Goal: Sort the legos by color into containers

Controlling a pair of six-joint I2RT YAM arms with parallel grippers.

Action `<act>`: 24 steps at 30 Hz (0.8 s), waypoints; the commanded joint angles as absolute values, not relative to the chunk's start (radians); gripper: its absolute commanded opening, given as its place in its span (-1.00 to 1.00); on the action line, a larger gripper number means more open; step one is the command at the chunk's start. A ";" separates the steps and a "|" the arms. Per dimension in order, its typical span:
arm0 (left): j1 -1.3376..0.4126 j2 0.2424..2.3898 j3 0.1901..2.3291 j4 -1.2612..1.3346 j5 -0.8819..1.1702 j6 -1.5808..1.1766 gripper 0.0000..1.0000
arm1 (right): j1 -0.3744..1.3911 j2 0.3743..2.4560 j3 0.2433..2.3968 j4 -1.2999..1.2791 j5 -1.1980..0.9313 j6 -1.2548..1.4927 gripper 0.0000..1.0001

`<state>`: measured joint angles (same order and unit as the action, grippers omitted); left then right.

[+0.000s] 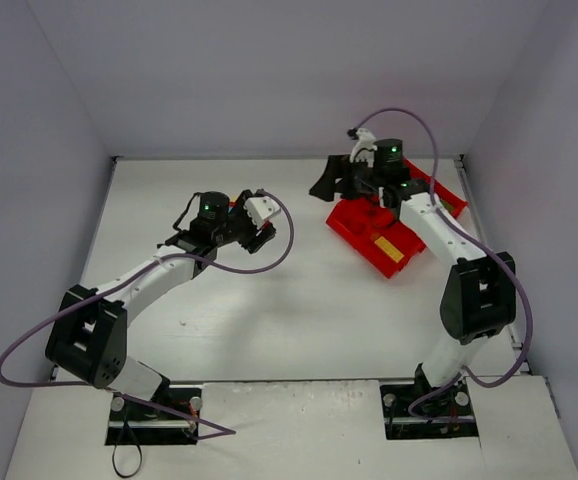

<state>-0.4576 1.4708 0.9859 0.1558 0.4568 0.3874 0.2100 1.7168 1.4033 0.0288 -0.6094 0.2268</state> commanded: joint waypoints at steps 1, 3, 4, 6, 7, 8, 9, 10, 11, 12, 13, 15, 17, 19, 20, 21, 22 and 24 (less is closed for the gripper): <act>-0.486 1.456 1.046 0.273 0.505 0.451 -0.88 | 0.307 1.651 1.439 0.104 -0.716 0.222 0.57; -0.502 1.459 1.046 0.281 0.506 0.449 -0.88 | 0.356 1.660 1.428 0.141 -0.722 0.250 0.58; -0.511 1.457 1.046 0.290 0.505 0.449 -0.88 | 0.368 1.663 1.421 0.153 -0.726 0.262 0.58; -0.518 1.454 1.043 0.305 0.503 0.445 -0.88 | 0.400 1.672 1.414 0.182 -0.730 0.288 0.58; -0.520 1.453 1.043 0.308 0.502 0.443 -0.88 | 0.409 1.677 1.411 0.192 -0.730 0.291 0.58; -0.525 1.451 1.040 0.314 0.502 0.443 -0.88 | 0.419 1.677 1.408 0.202 -0.729 0.294 0.58; -0.526 1.451 1.035 0.324 0.499 0.433 -0.88 | 0.426 1.680 1.408 0.207 -0.730 0.299 0.58; -0.526 1.448 1.032 0.345 0.496 0.427 -0.88 | 0.440 1.681 1.408 0.207 -0.732 0.302 0.59; -0.526 1.447 1.026 0.351 0.495 0.422 -0.88 | 0.446 1.681 1.408 0.209 -0.732 0.301 0.59; -0.526 1.445 1.025 0.365 0.495 0.411 -0.88 | 0.451 1.683 1.405 0.209 -0.733 0.301 0.59; -0.526 1.440 1.020 0.374 0.494 0.405 -0.88 | 0.459 1.683 1.404 0.209 -0.735 0.301 0.59; -0.526 1.434 1.016 0.390 0.492 0.394 -0.88 | 0.469 1.683 1.393 0.212 -0.735 0.301 0.59; -0.528 1.431 1.011 0.399 0.486 0.387 -0.88 | 0.477 1.686 1.388 0.212 -0.738 0.302 0.59; -0.526 1.425 1.008 0.405 0.486 0.384 -0.88 | 0.486 1.686 1.378 0.212 -0.738 0.299 0.59; -0.526 1.425 1.006 0.406 0.485 0.380 -0.88 | 0.488 1.687 1.374 0.212 -0.738 0.298 0.59; -0.526 1.422 1.006 0.410 0.488 0.379 -0.88 | 0.491 1.687 1.371 0.212 -0.739 0.296 0.59; -0.526 1.420 1.005 0.411 0.489 0.376 -0.88 | 0.498 1.690 1.368 0.212 -0.738 0.296 0.59; -0.526 1.416 1.000 0.419 0.494 0.370 -0.88 | 0.502 1.693 1.362 0.212 -0.739 0.296 0.57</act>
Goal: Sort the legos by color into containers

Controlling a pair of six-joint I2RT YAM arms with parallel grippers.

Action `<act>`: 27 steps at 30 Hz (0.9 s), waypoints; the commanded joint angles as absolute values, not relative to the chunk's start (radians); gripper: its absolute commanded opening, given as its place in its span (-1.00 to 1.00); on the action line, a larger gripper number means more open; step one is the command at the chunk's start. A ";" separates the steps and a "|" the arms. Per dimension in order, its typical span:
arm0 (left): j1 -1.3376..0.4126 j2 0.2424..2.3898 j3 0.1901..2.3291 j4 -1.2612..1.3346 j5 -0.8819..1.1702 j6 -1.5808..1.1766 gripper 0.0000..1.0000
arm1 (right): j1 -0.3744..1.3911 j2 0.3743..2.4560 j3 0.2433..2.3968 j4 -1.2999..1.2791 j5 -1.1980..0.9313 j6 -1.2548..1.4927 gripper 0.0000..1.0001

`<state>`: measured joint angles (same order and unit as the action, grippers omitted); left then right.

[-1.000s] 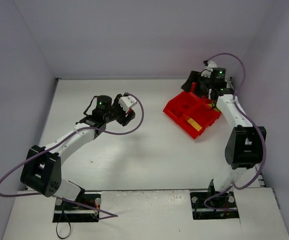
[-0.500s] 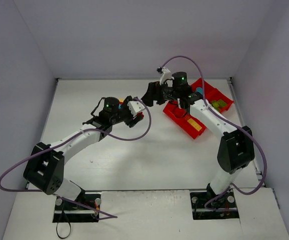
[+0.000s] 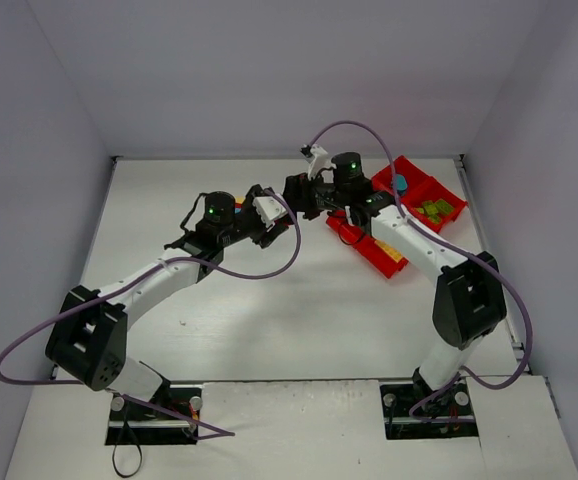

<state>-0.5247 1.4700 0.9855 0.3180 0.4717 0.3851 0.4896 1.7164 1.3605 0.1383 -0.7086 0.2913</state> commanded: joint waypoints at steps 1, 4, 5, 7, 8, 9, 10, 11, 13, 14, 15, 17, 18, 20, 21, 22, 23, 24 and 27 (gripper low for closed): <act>-0.526 1.414 1.000 0.420 0.497 0.368 -0.88 | 0.503 1.697 1.359 0.212 -0.738 0.298 0.57; -0.526 1.411 0.996 0.417 0.502 0.370 -0.88 | 0.514 1.706 1.358 0.212 -0.733 0.290 0.44; -0.526 1.410 0.994 0.416 0.509 0.370 -0.88 | 0.515 1.707 1.358 0.213 -0.732 0.290 0.30; -0.528 1.410 0.991 0.416 0.515 0.368 -0.88 | 0.515 1.713 1.361 0.213 -0.732 0.288 0.15; -0.526 1.408 0.989 0.417 0.515 0.367 -0.88 | 0.518 1.715 1.362 0.213 -0.730 0.290 -0.02; -0.526 1.407 0.986 0.417 0.514 0.367 -0.88 | 0.515 1.718 1.364 0.213 -0.736 0.291 -0.14; -0.528 1.404 0.985 0.417 0.512 0.367 -0.88 | 0.517 1.720 1.365 0.213 -0.738 0.290 -0.40; -0.526 1.404 0.983 0.417 0.508 0.367 -0.88 | 0.517 1.720 1.365 0.213 -0.738 0.290 -0.53; -0.526 1.402 0.977 0.416 0.500 0.370 -0.87 | 0.517 1.715 1.364 0.212 -0.729 0.288 -0.83; -0.526 1.399 0.977 0.414 0.499 0.368 -0.81 | 0.515 1.713 1.361 0.212 -0.723 0.285 -0.89; -0.528 1.397 0.976 0.411 0.491 0.367 -0.46 | 0.514 1.707 1.361 0.209 -0.713 0.284 -0.93; -0.526 1.401 0.968 0.413 0.474 0.357 -0.11 | 0.506 1.701 1.358 0.203 -0.680 0.270 -1.00; -0.526 1.402 0.965 0.414 0.441 0.330 0.29 | 0.493 1.697 1.358 0.193 -0.666 0.267 -1.00; -0.525 1.408 0.956 0.433 0.398 0.296 0.36 | 0.474 1.689 1.361 0.180 -0.606 0.261 -1.00; -0.526 1.411 0.954 0.436 0.375 0.282 0.38 | 0.450 1.683 1.362 0.163 -0.579 0.258 -1.00; -0.525 1.416 0.951 0.439 0.327 0.250 0.43 | 0.436 1.678 1.362 0.155 -0.552 0.256 -1.00; -0.523 1.422 0.953 0.439 0.302 0.235 0.45 | 0.420 1.675 1.362 0.146 -0.498 0.259 -1.00; -0.522 1.427 0.953 0.439 0.278 0.200 0.47 | 0.385 1.671 1.361 0.128 -0.468 0.267 -1.00; -0.512 1.448 0.960 0.437 0.183 0.125 0.53 | 0.324 1.657 1.350 0.092 -0.341 0.262 -0.99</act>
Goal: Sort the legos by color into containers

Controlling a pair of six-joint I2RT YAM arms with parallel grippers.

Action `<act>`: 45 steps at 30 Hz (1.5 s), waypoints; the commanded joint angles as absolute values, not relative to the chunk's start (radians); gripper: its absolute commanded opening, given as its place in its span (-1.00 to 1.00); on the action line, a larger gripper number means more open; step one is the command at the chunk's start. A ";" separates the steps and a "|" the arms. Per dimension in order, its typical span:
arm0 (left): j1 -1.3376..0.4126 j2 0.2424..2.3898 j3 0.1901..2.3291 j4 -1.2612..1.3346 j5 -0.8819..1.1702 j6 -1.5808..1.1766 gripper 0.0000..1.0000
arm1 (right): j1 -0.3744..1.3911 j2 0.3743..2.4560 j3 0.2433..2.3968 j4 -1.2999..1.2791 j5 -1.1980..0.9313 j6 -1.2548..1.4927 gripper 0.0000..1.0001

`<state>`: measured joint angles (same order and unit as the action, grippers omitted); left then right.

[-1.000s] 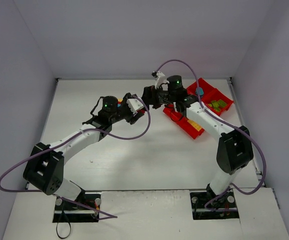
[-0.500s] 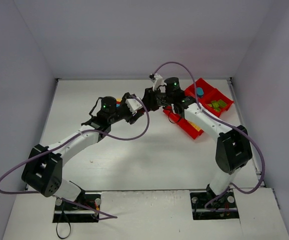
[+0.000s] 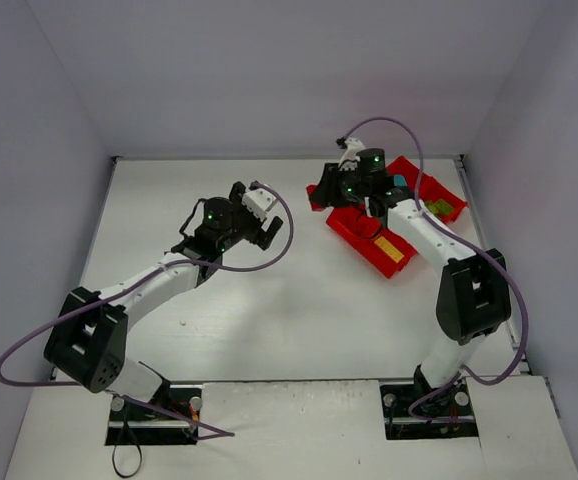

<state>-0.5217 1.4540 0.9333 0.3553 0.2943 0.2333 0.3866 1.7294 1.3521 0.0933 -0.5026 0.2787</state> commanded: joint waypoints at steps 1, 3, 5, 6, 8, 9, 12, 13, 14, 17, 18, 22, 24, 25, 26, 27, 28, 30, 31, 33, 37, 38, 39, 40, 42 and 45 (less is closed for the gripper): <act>-0.511 1.466 0.965 0.431 0.101 0.091 0.64 | 0.313 1.654 1.345 0.086 -0.303 0.258 -0.99; -0.508 1.485 0.989 0.394 0.017 0.045 0.69 | 0.299 1.654 1.344 0.065 -0.178 0.247 -0.95; -0.506 1.514 0.991 0.399 -0.099 0.017 0.71 | 0.288 1.658 1.345 0.052 -0.105 0.236 -0.92; -0.506 1.525 0.999 0.394 -0.135 -0.024 0.71 | 0.284 1.669 1.345 0.052 -0.062 0.236 -0.88; -0.500 1.555 1.012 0.384 -0.201 -0.060 0.71 | 0.275 1.695 1.351 0.046 -0.029 0.242 -0.86; -0.494 1.566 1.034 0.364 -0.207 -0.095 0.71 | 0.273 1.704 1.354 0.045 0.000 0.248 -0.85; -0.473 1.611 1.078 0.307 -0.222 -0.146 0.71 | 0.256 1.746 1.362 0.044 0.040 0.261 -0.69; -0.465 1.635 1.107 0.296 -0.224 -0.152 0.71 | 0.253 1.755 1.370 0.043 0.040 0.262 -0.58; -0.462 1.646 1.121 0.282 -0.227 -0.156 0.71 | 0.244 1.770 1.373 0.038 0.040 0.264 -0.44; -0.454 1.690 1.175 0.241 -0.235 -0.158 0.71 | 0.241 1.778 1.374 0.035 0.048 0.265 -0.19; -0.451 1.701 1.189 0.220 -0.236 -0.164 0.71 | 0.241 1.776 1.374 0.035 0.048 0.265 0.01; -0.416 1.761 1.262 0.161 -0.209 -0.201 0.71 | 0.239 1.764 1.370 0.035 0.041 0.259 0.36; -0.399 1.787 1.296 0.108 -0.201 -0.195 0.71 | 0.239 1.746 1.362 0.035 0.035 0.255 0.43; -0.394 1.813 1.313 0.094 -0.196 -0.189 0.71 | 0.239 1.738 1.358 0.037 0.032 0.253 0.44; -0.385 1.825 1.345 0.066 -0.193 -0.184 0.71 | 0.239 1.721 1.355 0.037 0.029 0.250 0.45; -0.380 1.853 1.360 0.055 -0.175 -0.173 0.71 | 0.239 1.706 1.345 0.038 0.028 0.245 0.46; -0.374 1.867 1.377 0.045 -0.163 -0.167 0.71 | 0.239 1.697 1.339 0.040 0.025 0.241 0.46; -0.357 1.911 1.436 0.002 -0.152 -0.161 0.71 | 0.239 1.680 1.321 0.046 0.018 0.230 0.47; -0.353 1.925 1.454 -0.056 -0.134 -0.158 0.71 | 0.239 1.665 1.315 0.052 0.017 0.229 0.47; -0.341 1.965 1.506 -0.083 -0.121 -0.143 0.71 | 0.239 1.649 1.296 0.061 0.009 0.221 0.47; -0.325 2.026 1.586 -0.152 -0.086 -0.114 0.71 | 0.239 1.608 1.264 0.080 0.009 0.212 0.47; -0.321 2.049 1.601 -0.161 -0.065 -0.110 0.71 | 0.239 1.603 1.261 0.081 0.006 0.212 0.47; -0.316 2.057 1.627 -0.167 -0.055 -0.109 0.71 | 0.239 1.600 1.253 0.083 -0.021 0.213 0.47; -0.313 2.065 1.637 -0.178 -0.046 -0.109 0.71 | 0.239 1.594 1.250 0.084 -0.026 0.216 0.47; -0.311 2.083 1.660 -0.190 -0.022 -0.106 0.71 | 0.239 1.589 1.246 0.084 -0.040 0.219 0.47; -0.310 2.103 1.675 -0.199 0.000 -0.103 0.71 | 0.239 1.579 1.235 0.084 -0.052 0.221 0.47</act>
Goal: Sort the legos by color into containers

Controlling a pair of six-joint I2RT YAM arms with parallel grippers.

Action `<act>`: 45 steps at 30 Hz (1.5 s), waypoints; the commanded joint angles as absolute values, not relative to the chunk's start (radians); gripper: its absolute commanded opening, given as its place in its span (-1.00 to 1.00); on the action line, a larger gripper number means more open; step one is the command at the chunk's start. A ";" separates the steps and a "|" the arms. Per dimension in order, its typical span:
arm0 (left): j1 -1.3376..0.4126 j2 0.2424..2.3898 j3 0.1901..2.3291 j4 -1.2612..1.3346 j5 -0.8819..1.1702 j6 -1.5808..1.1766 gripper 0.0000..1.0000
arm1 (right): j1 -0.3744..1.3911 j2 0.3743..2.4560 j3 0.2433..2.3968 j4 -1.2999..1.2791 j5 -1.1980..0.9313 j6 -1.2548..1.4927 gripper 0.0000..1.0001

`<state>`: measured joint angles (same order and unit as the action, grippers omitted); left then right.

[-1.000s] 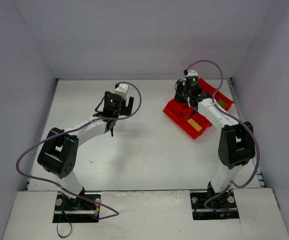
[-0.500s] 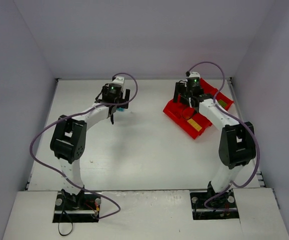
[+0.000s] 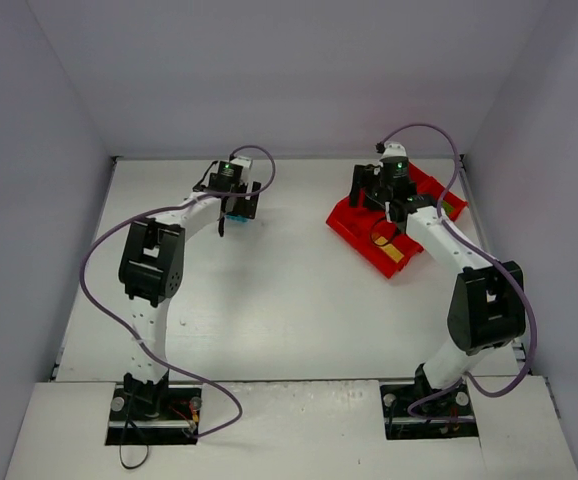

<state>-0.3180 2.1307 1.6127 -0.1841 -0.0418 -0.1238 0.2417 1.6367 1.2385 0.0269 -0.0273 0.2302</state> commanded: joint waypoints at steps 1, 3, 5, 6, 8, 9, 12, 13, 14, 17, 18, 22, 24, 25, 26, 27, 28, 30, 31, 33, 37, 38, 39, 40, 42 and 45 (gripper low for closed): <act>-0.311 2.108 1.681 -0.209 0.000 -0.103 0.71 | 0.238 1.577 1.230 0.083 -0.055 0.224 0.47; -0.311 2.128 1.693 -0.228 0.000 -0.106 0.71 | 0.239 1.571 1.227 0.084 -0.066 0.227 0.47; -0.311 2.146 1.715 -0.244 0.000 -0.110 0.71 | 0.239 1.568 1.223 0.084 -0.069 0.229 0.47; -0.311 2.151 1.723 -0.258 0.000 -0.110 0.71 | 0.239 1.566 1.223 0.084 -0.072 0.230 0.48; -0.310 2.166 1.738 -0.276 0.000 -0.110 0.71 | 0.239 1.563 1.221 0.084 -0.078 0.232 0.48; -0.311 2.171 1.746 -0.282 0.000 -0.110 0.71 | 0.239 1.563 1.221 0.084 -0.081 0.233 0.48; -0.310 2.180 1.753 -0.304 -0.002 -0.113 0.71 | 0.241 1.560 1.223 0.084 -0.087 0.233 0.48; -0.310 2.180 1.753 -0.310 -0.006 -0.115 0.71 | 0.241 1.562 1.223 0.084 -0.089 0.235 0.48; -0.310 2.181 1.752 -0.316 -0.011 -0.115 0.71 | 0.241 1.562 1.224 0.084 -0.090 0.235 0.48; -0.310 2.180 1.750 -0.321 -0.012 -0.118 0.67 | 0.241 1.563 1.227 0.084 -0.100 0.238 0.48; -0.311 2.178 1.749 -0.321 -0.012 -0.115 0.63 | 0.242 1.563 1.229 0.086 -0.103 0.239 0.48; -0.310 2.168 1.743 -0.316 0.000 -0.103 0.45 | 0.242 1.563 1.235 0.087 -0.129 0.242 0.48; -0.310 2.154 1.723 -0.296 0.000 -0.097 0.29 | 0.245 1.563 1.238 0.087 -0.140 0.239 0.48; -0.311 2.148 1.715 -0.288 0.000 -0.088 0.22 | 0.245 1.563 1.241 0.087 -0.144 0.238 0.48; -0.310 2.138 1.707 -0.282 0.023 -0.084 0.15 | 0.247 1.563 1.243 0.087 -0.150 0.238 0.48; -0.310 2.134 1.697 -0.270 0.029 -0.074 0.12 | 0.248 1.563 1.244 0.087 -0.164 0.238 0.48; -0.310 2.129 1.691 -0.265 0.034 -0.068 0.08 | 0.249 1.566 1.249 0.087 -0.172 0.236 0.48; -0.310 2.106 1.674 -0.239 0.046 -0.058 -0.05 | 0.253 1.568 1.253 0.087 -0.190 0.233 0.48; -0.310 2.086 1.651 -0.229 0.049 -0.046 -0.09 | 0.255 1.569 1.255 0.087 -0.202 0.232 0.48; -0.308 2.066 1.628 -0.195 0.055 -0.035 -0.18 | 0.261 1.575 1.261 0.087 -0.215 0.232 0.48; -0.304 2.019 1.577 -0.170 0.130 -0.009 -0.29 | 0.270 1.583 1.269 0.087 -0.244 0.236 0.48; -0.304 2.010 1.545 -0.151 0.149 -0.003 -0.30 | 0.271 1.585 1.270 0.089 -0.250 0.236 0.48; -0.304 1.997 1.526 -0.141 0.170 0.024 -0.30 | 0.276 1.586 1.270 0.089 -0.261 0.233 0.48; -0.304 1.971 1.507 -0.129 0.220 0.041 -0.30 | 0.279 1.586 1.273 0.090 -0.276 0.229 0.48; -0.304 1.938 1.427 -0.069 0.276 0.096 -0.30 | 0.284 1.595 1.284 0.092 -0.343 0.221 0.49; -0.305 1.855 1.315 0.044 0.395 0.168 -0.30 | 0.287 1.609 1.311 0.092 -0.472 0.221 0.50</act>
